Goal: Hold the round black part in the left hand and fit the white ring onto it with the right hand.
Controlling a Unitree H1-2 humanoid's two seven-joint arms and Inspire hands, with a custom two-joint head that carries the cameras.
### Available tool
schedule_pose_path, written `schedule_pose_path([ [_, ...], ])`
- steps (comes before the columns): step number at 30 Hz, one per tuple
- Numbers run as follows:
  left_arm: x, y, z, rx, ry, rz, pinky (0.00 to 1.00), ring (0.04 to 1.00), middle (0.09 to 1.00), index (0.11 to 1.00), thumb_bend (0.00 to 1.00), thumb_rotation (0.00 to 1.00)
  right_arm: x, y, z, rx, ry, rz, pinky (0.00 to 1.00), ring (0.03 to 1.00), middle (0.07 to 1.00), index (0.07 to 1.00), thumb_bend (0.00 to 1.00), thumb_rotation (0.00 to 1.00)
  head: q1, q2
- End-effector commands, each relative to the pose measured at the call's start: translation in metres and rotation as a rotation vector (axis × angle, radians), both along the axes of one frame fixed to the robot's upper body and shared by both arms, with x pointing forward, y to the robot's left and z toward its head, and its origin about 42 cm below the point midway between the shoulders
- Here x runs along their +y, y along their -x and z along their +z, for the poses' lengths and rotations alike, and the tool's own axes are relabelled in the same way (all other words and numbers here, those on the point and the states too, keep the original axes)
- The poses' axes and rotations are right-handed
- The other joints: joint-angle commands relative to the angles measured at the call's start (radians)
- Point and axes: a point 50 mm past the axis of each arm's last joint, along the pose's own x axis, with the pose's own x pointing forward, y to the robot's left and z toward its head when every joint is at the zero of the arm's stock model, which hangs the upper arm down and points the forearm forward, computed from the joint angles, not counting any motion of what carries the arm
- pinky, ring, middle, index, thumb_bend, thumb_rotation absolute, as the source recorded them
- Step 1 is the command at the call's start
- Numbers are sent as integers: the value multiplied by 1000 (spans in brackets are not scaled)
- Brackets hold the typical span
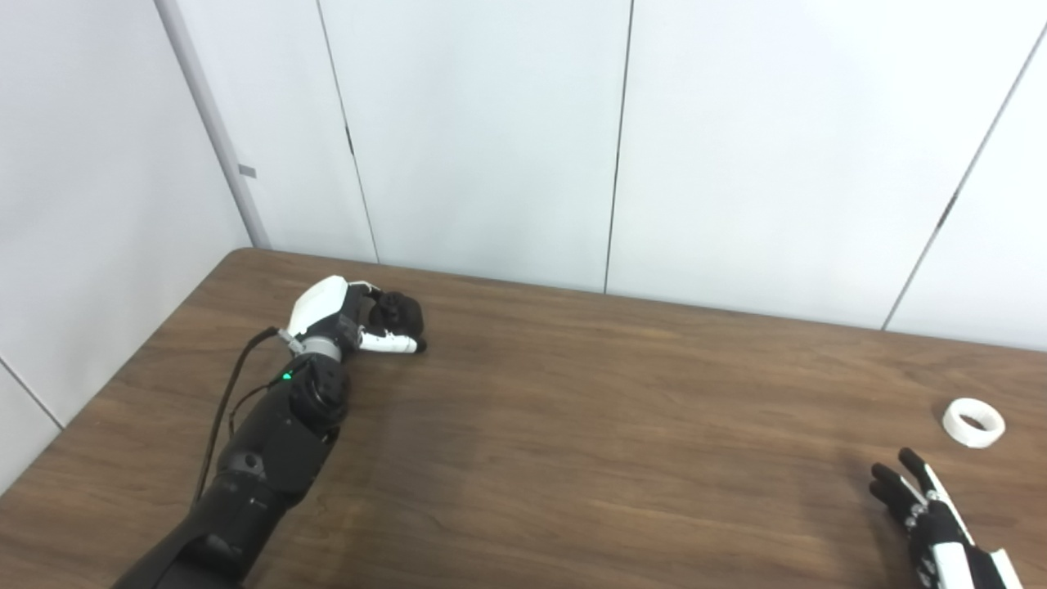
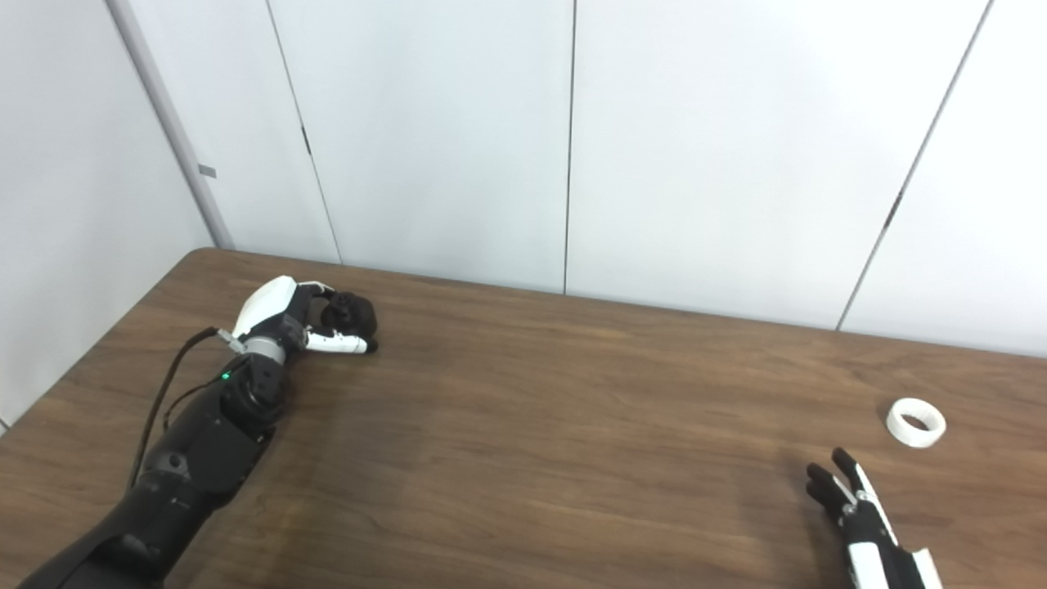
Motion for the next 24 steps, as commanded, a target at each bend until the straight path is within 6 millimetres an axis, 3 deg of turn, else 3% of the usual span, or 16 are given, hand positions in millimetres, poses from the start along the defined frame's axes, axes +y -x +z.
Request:
schedule_pose_path([
  [1,8,-13,36,-88,-52,4,1000,969,898,752,931,300,-3,5,0,14,4,-22,1000,903,903,962,595,1000,1,0],
  [10,9,-12,34,-103,-52,11,1000,967,889,682,858,253,-3,6,1,16,13,-20,1000,901,900,961,595,1000,1,1],
  [11,8,-12,34,-117,-40,11,1000,965,878,636,820,201,-3,6,0,15,11,-20,1000,903,902,963,601,1000,1,1],
  [12,7,-11,34,-127,-31,11,1000,964,867,566,675,136,-3,6,0,15,11,-19,1000,904,902,964,606,1000,1,1],
  [14,6,-10,33,-167,-2,13,1000,954,834,503,555,72,-3,6,1,14,13,-21,1000,902,900,962,608,1000,3,2],
  [24,6,-8,32,-198,-7,7,1000,928,778,486,520,45,-4,6,1,21,16,-28,1000,901,899,961,618,1000,5,2],
])
